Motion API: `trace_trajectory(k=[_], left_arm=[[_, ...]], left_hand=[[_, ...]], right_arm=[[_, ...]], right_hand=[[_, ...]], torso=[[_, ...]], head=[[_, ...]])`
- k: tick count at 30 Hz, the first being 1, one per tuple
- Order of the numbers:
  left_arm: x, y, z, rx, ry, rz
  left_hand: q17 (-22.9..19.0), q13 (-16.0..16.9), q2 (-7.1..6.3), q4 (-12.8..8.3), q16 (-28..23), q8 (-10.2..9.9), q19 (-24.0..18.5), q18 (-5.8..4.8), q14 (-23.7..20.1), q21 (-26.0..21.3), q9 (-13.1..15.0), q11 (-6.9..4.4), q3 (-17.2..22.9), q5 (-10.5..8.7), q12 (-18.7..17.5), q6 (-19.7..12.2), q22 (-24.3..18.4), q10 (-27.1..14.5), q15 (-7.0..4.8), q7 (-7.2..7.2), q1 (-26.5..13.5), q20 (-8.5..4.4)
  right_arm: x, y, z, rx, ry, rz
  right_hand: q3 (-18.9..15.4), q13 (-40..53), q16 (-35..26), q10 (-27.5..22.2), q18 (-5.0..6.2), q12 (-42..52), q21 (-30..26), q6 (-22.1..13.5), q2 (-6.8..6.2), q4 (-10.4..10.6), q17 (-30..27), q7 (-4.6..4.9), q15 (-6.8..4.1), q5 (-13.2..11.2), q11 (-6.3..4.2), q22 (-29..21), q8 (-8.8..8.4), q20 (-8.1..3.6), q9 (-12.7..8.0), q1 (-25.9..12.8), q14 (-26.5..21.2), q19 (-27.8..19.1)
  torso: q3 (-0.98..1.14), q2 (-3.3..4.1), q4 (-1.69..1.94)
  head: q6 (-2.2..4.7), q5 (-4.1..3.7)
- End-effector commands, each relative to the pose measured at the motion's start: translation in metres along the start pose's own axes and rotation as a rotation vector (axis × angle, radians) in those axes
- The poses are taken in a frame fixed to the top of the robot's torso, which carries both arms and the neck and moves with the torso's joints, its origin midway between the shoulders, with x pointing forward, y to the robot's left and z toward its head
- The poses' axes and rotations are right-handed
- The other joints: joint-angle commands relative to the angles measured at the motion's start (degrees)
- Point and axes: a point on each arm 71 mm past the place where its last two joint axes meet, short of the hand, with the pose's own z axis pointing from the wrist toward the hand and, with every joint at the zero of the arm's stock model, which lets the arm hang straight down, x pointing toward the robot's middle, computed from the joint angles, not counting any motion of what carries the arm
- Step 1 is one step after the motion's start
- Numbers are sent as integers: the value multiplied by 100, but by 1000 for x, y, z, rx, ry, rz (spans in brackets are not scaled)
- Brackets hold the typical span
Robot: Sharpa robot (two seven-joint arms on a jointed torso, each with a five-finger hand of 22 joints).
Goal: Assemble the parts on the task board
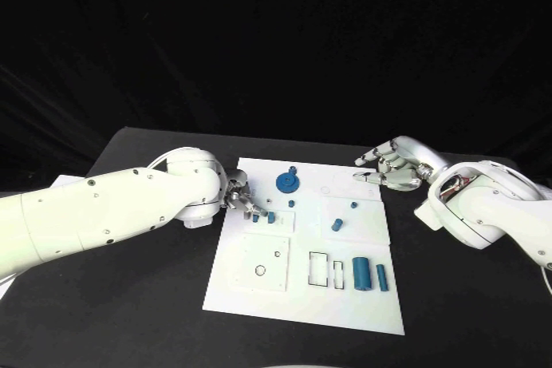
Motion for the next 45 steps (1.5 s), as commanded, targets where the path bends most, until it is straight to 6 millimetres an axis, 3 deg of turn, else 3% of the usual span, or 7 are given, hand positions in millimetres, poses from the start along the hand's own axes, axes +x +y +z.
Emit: trace_trajectory(k=[1,9,14,18,30,40,45], left_arm=[[-1,7,0,-28,-46,-67],[-9,13,-3,33,-128,-222],[-13,13,-2,116,-156,-352],[-16,14,0,150,-166,-415],[-20,-18,-3,421,-376,-178],[-7,-47,-6,590,-509,125],[0,-57,-3,595,-504,227]], left_hand=[[1509,-99,68,61,18,-54,404,-39,593,-144,-9,3,-90,3,-111,-66,1013,-60,-40,34,-10,-49],[1509,-671,183,183,18,-104,243,70,593,-543,-19,68,-365,21,-656,-347,601,-434,-9,121,-201,-34],[838,-2754,305,183,-547,-456,-518,476,335,-2494,-275,333,-506,57,-2816,-939,-1267,-1917,196,395,-228,143],[184,-3102,152,172,-1209,-654,-840,691,84,-3754,-497,536,-909,39,-3223,-1283,-2394,-2293,360,604,-173,286],[-2540,-4847,-41,-668,-4387,-1568,-1261,864,-1186,-5820,-1716,782,-5,30,-4963,-1303,-4087,-2707,542,836,2739,487],[-1990,-5788,-394,-735,-3697,-2192,-746,866,-475,-5783,-2431,713,271,40,-5716,-683,-4105,-2353,486,666,2869,412],[-370,-6130,-485,-665,-1772,-2492,8,540,212,-3613,-2697,675,231,34,-6033,-386,-2168,-2118,420,639,2726,328]], right_arm=[[1,0,1,-5,5,-6],[0,0,1,-4,4,-7],[1,0,1,-3,5,-7],[1,0,1,-3,5,-7],[1,1,2,-5,6,-6],[1,1,2,-7,5,-6],[2,1,2,-8,5,-6]], right_hand=[[-24,-7,-33,0,52,-14,-23,42,38,-6,-8,-12,-29,26,-29,-5,11,-6,6,-19,258,-43],[-42,-5,-33,3,52,-9,-25,39,37,2,-5,-12,-29,27,-29,-6,7,-7,6,-25,259,-43],[-42,-5,-33,3,52,-9,-25,39,37,2,-5,-12,-29,27,-29,-6,7,-7,6,-25,259,-43],[-42,-5,-33,3,52,-9,-25,39,37,2,-5,-12,-29,27,-29,-6,7,-7,6,-25,259,-43],[-42,-5,-34,3,52,-10,-25,39,37,2,-6,-12,-29,27,-29,-6,6,-7,6,-25,259,-43],[-45,-8,-38,2,51,-13,-25,38,41,1,-10,-12,-30,28,-29,-5,5,-7,6,-21,259,-42],[-45,-8,-38,2,51,-13,-25,38,41,1,-10,-12,-30,28,-29,-5,5,-7,6,-21,259,-42]], torso=[[-4,0,0],[-3,4,1],[3,-3,3],[4,-3,-2],[1,4,-4],[0,12,-9],[-2,15,-2]], head=[[2,-5],[8,-21],[13,-30],[29,-34],[86,-71],[122,-123],[129,-152]])
